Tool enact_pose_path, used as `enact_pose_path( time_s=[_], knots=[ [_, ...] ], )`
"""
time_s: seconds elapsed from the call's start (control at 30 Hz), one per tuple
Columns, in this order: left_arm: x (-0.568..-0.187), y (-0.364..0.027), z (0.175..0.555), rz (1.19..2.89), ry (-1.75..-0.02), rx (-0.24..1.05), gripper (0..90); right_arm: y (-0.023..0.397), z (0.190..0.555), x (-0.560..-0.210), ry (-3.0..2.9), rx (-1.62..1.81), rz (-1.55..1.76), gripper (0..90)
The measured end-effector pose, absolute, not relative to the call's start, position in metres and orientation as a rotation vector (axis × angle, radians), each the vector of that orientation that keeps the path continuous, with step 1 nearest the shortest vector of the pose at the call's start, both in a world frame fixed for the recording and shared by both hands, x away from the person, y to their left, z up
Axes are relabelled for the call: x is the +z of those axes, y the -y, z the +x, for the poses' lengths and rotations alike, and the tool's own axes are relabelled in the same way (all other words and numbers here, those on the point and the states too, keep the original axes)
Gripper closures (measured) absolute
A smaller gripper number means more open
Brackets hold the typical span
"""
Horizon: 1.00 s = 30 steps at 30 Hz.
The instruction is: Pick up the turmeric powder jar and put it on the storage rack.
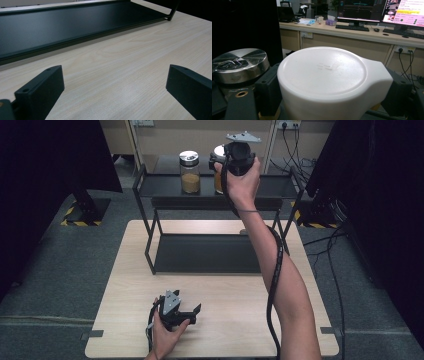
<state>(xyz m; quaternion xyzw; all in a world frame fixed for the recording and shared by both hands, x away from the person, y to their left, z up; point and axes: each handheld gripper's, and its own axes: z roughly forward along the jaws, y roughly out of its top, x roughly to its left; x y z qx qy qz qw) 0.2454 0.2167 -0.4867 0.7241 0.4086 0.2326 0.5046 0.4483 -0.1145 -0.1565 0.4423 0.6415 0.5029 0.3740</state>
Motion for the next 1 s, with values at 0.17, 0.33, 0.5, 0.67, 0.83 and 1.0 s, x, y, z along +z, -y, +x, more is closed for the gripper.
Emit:
enact_pose_path(
  time_s=[0.17,0.33,0.5,0.67,0.83,1.0],
  knots=[
    [-0.4867,-0.2168,0.2454,1.747,-0.986,0.561,0.8,0.1140,0.4481,-0.1579,-1.641,1.289,1.126,19.9],
    [-0.4866,-0.2167,0.2455,1.748,-0.986,0.560,0.9,0.1142,0.4479,-0.1593,-1.635,1.292,1.125,19.8],
    [-0.4869,-0.2164,0.2450,1.744,-0.988,0.560,0.8,0.1136,0.4483,-0.1596,-1.632,1.292,1.126,19.8],
    [-0.4868,-0.2163,0.2451,1.745,-0.989,0.559,0.9,0.1148,0.4484,-0.1591,-1.636,1.294,1.129,19.7],
    [-0.4868,-0.2167,0.2452,1.746,-0.986,0.562,0.9,0.1148,0.4488,-0.1589,-1.637,1.294,1.128,19.7],
    [-0.4869,-0.2167,0.2451,1.745,-0.987,0.562,0.8,0.1142,0.4486,-0.1587,-1.639,1.290,1.124,19.7]
  ],
)
